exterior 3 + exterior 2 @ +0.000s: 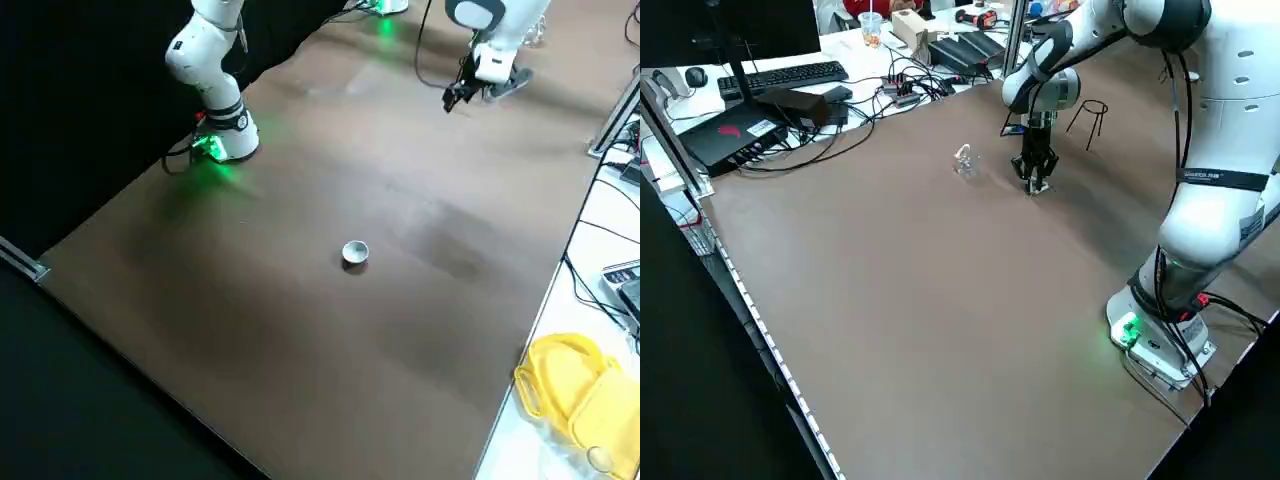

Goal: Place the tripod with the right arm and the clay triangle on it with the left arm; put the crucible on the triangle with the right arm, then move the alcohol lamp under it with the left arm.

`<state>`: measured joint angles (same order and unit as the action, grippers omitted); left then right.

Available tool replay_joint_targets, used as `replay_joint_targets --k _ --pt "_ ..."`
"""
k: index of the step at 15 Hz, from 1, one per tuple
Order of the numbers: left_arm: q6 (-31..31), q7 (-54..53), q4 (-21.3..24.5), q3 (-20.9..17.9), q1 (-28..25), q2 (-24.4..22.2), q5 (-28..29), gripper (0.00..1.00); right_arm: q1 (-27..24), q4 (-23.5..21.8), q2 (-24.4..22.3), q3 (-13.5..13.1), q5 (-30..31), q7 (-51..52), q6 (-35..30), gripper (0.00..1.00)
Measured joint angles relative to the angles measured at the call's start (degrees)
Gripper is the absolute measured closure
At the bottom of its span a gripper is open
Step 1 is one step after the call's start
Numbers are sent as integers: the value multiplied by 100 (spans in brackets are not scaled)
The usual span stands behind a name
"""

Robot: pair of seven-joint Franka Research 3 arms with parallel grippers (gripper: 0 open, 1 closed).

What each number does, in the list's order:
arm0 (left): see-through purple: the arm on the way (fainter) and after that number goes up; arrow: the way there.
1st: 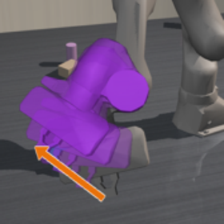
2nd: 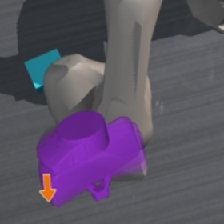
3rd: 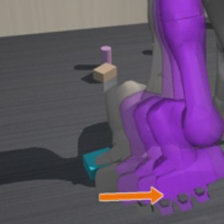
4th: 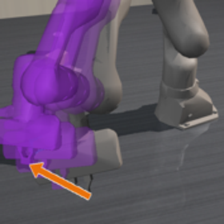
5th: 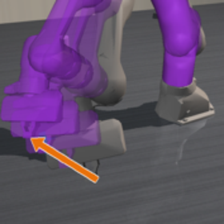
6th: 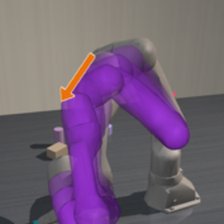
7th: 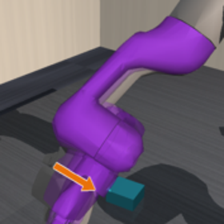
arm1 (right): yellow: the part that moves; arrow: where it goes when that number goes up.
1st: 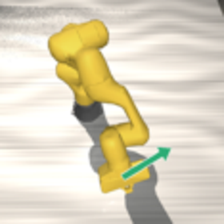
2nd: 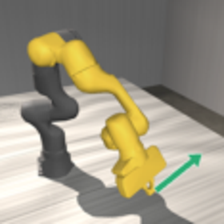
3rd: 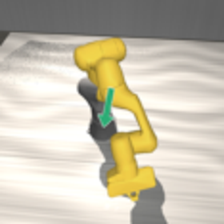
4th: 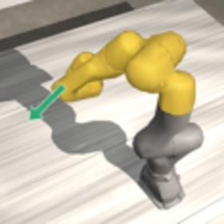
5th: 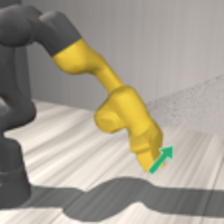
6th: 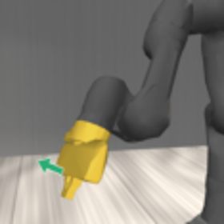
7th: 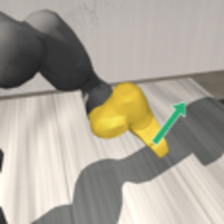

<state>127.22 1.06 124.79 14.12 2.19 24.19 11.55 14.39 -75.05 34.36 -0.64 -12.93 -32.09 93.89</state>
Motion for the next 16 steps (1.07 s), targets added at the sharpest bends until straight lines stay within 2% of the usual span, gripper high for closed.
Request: replay_joint_targets --k 4,10,13,14,16 --pt "4 14 -19 26 10 14 -2 76 -513 -206 -117 -3 109 747 -57 33" --pt "40 23 -280 16 2 254 -2 76 -1087 -297 -159 -3 547 1617 -60 33" --pt "16 71 -309 18 2 270 -2 76 -1430 -481 -159 -5 775 2268 -56 33" --pt "17 100 -319 20 3 271 -2 82 -1539 -555 -159 -6 868 2450 -50 33" --pt "23 227 -339 20 -1 281 -2 85 -1779 -714 -159 -8 1125 2903 3 34"
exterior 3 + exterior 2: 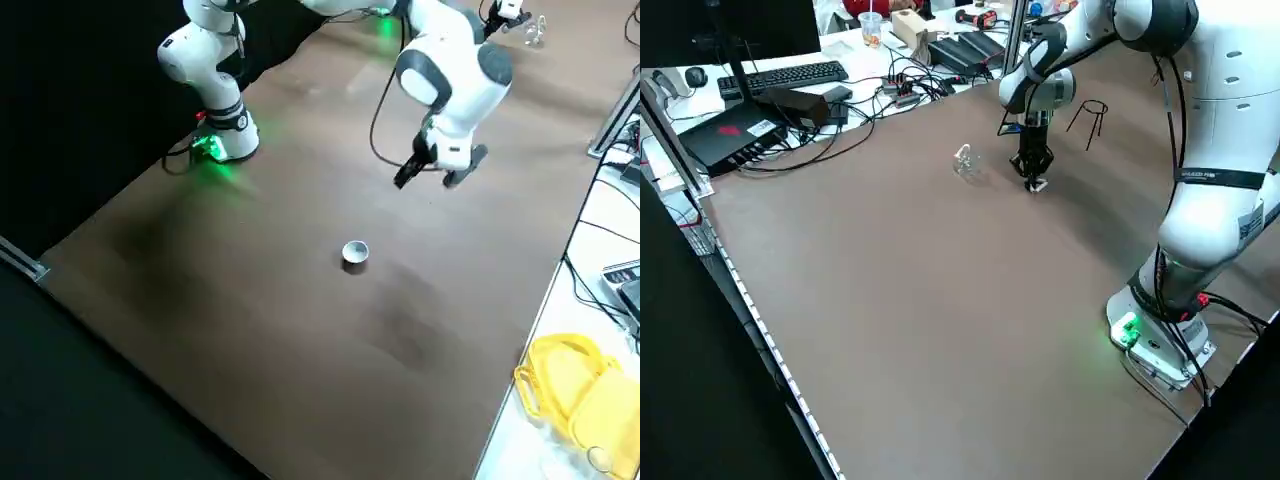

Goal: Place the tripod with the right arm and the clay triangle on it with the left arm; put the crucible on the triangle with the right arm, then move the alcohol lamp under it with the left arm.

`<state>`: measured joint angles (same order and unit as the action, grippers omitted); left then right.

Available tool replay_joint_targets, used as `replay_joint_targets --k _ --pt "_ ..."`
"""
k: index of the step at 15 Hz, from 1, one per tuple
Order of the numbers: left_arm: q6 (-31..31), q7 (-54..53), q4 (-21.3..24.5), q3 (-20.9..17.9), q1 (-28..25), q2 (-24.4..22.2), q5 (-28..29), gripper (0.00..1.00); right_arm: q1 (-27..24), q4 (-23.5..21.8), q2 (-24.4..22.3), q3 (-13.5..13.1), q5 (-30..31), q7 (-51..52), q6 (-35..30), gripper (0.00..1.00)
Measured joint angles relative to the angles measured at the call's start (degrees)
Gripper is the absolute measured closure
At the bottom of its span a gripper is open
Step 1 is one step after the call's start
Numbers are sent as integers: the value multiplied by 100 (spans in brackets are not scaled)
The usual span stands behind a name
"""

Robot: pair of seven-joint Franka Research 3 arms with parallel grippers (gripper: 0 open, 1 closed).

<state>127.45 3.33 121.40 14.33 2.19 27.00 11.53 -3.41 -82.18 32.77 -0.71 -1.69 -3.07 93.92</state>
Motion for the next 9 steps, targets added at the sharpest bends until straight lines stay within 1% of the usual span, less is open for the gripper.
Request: replay_joint_targets --k 1,2,5,7,8,9 --pt "-4 86 -8 0 -1 0 0 88 -133 -91 0 -3 95 270 96 34" --pt "10 151 -32 -1 -7 3 0 88 -286 -215 -1 -5 141 554 277 35" --pt "-32 289 -272 -1 -57 -15 0 88 -769 -724 4 -13 178 1409 1079 37" --pt "-360 470 -536 6 -79 -111 -70 88 -1119 -962 17 -18 181 2134 1454 38" --pt "-845 574 -914 24 -76 -259 -427 88 -1460 -1067 56 -19 181 2852 1649 41" --pt "-1092 588 -1129 34 -74 -331 -638 88 -1572 -1087 95 -19 181 3077 1705 41"
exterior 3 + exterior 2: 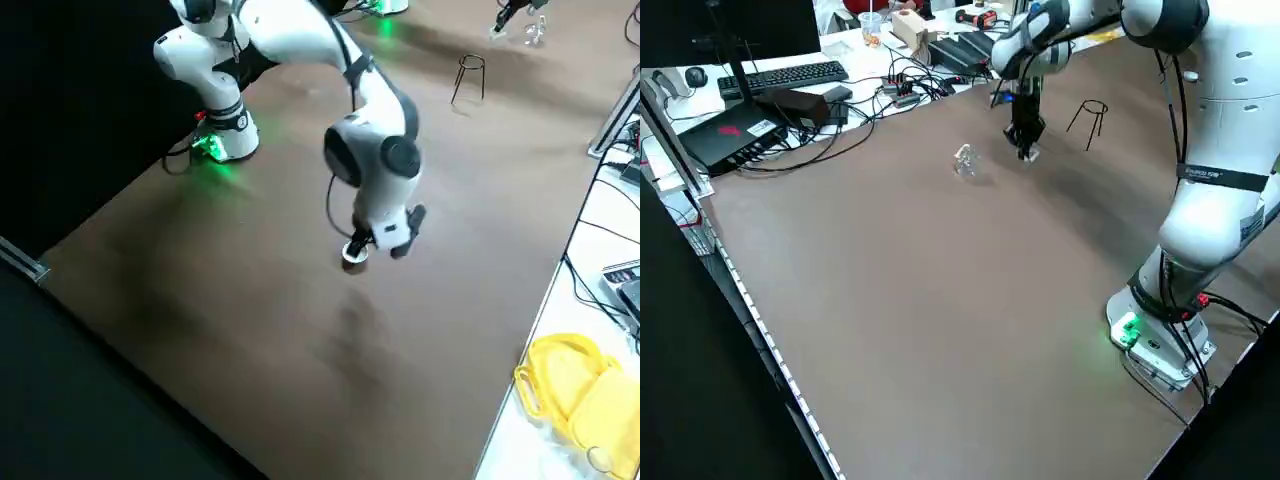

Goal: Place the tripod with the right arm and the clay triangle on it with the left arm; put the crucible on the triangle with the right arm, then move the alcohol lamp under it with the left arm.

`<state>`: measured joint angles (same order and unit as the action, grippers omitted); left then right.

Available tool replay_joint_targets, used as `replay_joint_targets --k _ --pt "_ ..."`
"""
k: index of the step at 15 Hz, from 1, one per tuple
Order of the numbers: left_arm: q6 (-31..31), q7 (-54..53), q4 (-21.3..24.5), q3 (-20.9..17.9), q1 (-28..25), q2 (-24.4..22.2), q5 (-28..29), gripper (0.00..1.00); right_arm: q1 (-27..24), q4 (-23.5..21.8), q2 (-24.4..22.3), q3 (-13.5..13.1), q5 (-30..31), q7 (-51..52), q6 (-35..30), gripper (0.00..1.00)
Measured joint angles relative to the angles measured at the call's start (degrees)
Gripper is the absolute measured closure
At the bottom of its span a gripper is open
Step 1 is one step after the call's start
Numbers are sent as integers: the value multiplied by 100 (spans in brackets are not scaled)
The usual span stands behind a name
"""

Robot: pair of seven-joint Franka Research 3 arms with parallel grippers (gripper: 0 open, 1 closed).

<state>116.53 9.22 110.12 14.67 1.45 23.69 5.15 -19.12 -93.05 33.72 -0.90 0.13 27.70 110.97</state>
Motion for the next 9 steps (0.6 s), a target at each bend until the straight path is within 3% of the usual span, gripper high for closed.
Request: replay_joint_targets --k 4,9 --pt "-686 286 -762 23 6 -186 -747 88 -106 -63 248 12 0 529 218 45" --pt "-777 1338 -1230 438 35 -251 -1103 88 -106 -208 459 76 -4 664 528 49"
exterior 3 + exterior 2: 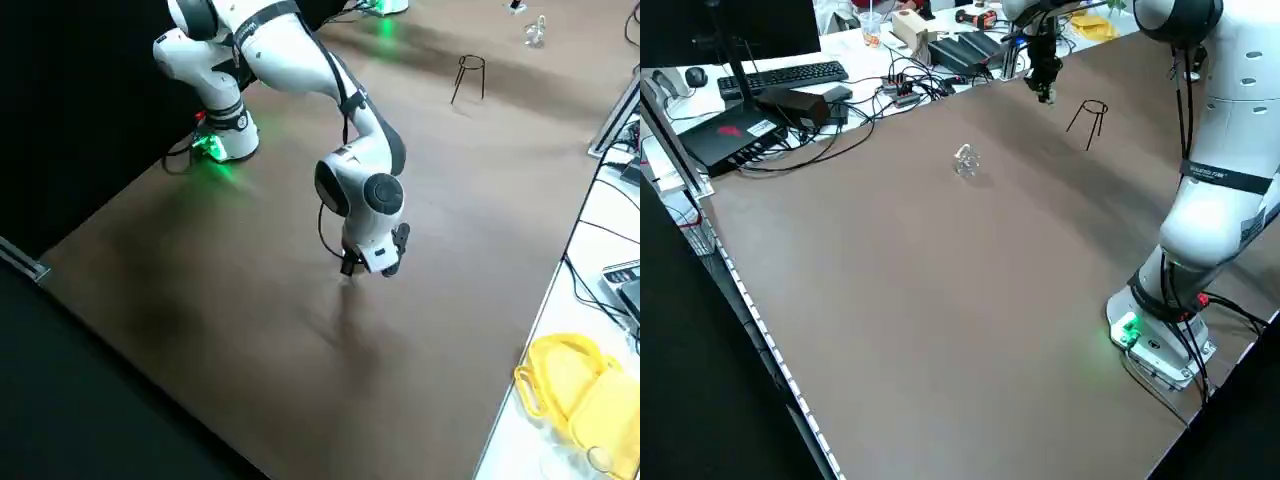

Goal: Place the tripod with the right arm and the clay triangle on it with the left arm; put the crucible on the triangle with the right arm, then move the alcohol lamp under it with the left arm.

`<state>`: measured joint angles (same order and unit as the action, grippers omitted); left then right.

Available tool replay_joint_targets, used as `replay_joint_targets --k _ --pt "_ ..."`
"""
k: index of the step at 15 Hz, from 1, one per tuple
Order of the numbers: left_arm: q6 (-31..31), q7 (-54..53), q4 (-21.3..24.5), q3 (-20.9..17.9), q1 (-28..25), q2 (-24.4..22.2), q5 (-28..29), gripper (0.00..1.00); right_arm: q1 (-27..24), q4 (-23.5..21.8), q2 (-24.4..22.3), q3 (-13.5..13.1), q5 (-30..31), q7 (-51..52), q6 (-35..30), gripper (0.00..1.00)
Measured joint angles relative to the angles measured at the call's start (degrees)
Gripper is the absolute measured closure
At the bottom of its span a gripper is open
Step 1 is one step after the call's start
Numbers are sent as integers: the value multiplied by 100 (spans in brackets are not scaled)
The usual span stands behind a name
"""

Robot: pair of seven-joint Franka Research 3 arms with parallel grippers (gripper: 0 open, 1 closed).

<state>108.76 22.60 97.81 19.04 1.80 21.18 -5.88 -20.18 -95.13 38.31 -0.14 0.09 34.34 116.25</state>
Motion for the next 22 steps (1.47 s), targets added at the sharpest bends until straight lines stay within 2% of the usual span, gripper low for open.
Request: replay_joint_targets --k 1,6,12,15,16,20,21,22 --pt "0 211 -37 101 32 0 -2 88 0 -34 2 9 0 2 23 53" --pt "0 1126 -86 517 227 19 -5 88 2 -76 29 48 -3 6 109 55" --pt "97 1959 -174 552 834 266 -9 88 4 -78 135 72 -3 10 227 59" --pt "504 2418 -563 546 1101 653 -9 88 4 -78 137 72 -3 11 238 66" --pt "649 2496 -610 544 1142 731 -9 88 4 -78 137 72 -3 11 238 75" --pt "1074 2711 -643 541 1237 967 -9 88 4 -78 137 73 -3 11 238 82" --pt "1089 2716 -650 540 1238 995 -9 88 3 -71 129 74 -14 11 220 90" --pt "1090 2716 -657 539 1239 1013 -9 88 5 -55 82 89 -39 12 150 92"
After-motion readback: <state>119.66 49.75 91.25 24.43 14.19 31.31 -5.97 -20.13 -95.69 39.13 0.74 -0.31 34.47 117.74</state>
